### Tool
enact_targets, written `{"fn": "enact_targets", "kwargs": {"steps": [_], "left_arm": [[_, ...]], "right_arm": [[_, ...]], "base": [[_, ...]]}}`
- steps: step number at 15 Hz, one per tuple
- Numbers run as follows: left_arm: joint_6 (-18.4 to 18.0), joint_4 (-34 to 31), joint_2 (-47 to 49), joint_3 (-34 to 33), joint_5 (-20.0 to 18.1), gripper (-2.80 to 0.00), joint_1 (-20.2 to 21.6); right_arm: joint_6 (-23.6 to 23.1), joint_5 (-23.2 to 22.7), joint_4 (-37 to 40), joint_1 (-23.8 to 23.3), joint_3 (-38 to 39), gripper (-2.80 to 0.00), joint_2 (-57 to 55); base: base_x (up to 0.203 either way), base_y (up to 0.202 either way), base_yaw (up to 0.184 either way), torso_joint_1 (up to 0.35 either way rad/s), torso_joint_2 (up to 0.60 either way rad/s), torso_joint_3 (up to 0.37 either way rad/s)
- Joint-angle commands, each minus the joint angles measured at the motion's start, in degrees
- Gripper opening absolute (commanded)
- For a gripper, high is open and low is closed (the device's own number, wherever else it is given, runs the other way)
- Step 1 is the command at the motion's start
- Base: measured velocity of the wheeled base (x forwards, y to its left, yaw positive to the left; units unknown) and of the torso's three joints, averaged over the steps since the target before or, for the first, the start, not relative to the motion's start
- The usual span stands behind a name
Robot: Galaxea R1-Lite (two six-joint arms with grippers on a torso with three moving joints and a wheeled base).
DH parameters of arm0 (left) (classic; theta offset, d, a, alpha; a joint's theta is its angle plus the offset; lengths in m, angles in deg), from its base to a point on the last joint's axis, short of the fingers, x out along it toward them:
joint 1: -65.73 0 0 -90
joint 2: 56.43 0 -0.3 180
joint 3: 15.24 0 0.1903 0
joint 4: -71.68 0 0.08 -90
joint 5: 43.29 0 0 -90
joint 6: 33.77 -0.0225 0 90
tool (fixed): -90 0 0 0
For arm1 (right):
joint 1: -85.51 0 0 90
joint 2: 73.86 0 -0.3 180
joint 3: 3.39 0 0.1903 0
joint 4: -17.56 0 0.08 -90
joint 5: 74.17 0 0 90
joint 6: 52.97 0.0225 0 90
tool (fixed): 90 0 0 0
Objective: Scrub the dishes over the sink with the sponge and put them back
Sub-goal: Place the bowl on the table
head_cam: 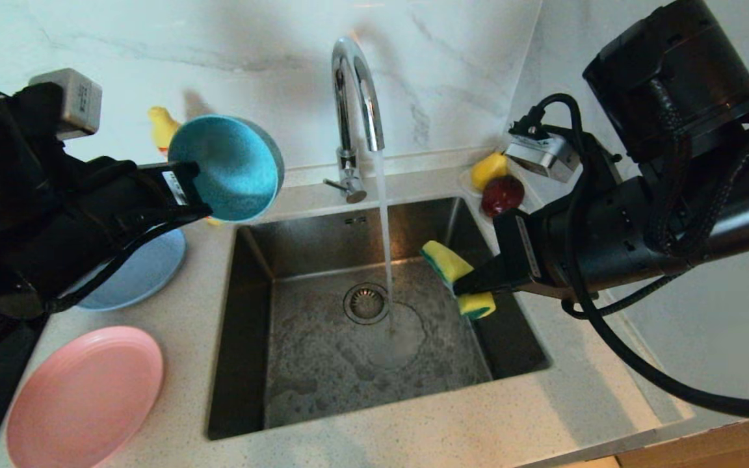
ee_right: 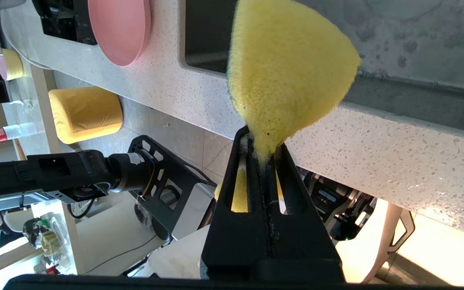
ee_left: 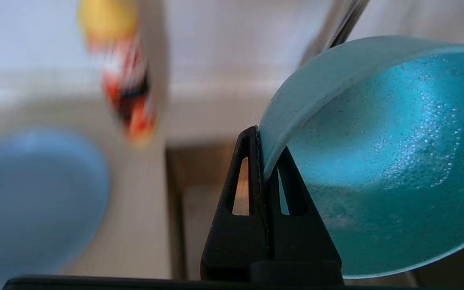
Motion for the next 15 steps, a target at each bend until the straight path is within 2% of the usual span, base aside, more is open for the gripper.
{"fn": "enact_targets", "kwargs": {"steps": [1, 2, 4, 7, 12, 15], "left_arm": [[4.16, -18.08, -2.19, 5.46, 0.29, -2.80, 2.07], [5.84, -26.28, -2.96, 8.51, 0.31, -2.80, 3.70], [9.52, -38.81, -4.02, 15.88, 0.00, -2.80, 9.78], [14.31, -49.65, -4.02, 23.29, -0.21, -2.80, 19.81], [20.37, -56.10, -0.66, 27.06, -0.99, -2.80, 34.85], [23.15, -55.98, 2.34, 27.40, -7.91, -2.80, 44.51]], "right_arm": [[0.18, -0.12, 0.29, 0.00, -0.06, -2.80, 0.42], [0.18, -0.12, 0.38, 0.00, 0.13, -2.80, 0.58], [0.25, -0.30, 0.76, 0.00, 0.34, -2.80, 0.58], [0.27, -0.30, 0.66, -0.08, 1.09, -2.80, 0.40], [0.18, -0.12, 0.40, -0.53, 3.09, -2.80, 0.40], [0.18, -0.03, 0.29, -0.53, 4.17, -2.80, 0.49]], "base": [[0.000, 0.000, 0.000, 0.000, 0.00, 0.000], [0.000, 0.000, 0.000, 0.000, 0.00, 0.000], [0.000, 0.000, 0.000, 0.000, 0.00, 0.000], [0.000, 0.000, 0.000, 0.000, 0.00, 0.000], [0.000, 0.000, 0.000, 0.000, 0.00, 0.000], [0.000, 0.000, 0.000, 0.000, 0.00, 0.000]]}}
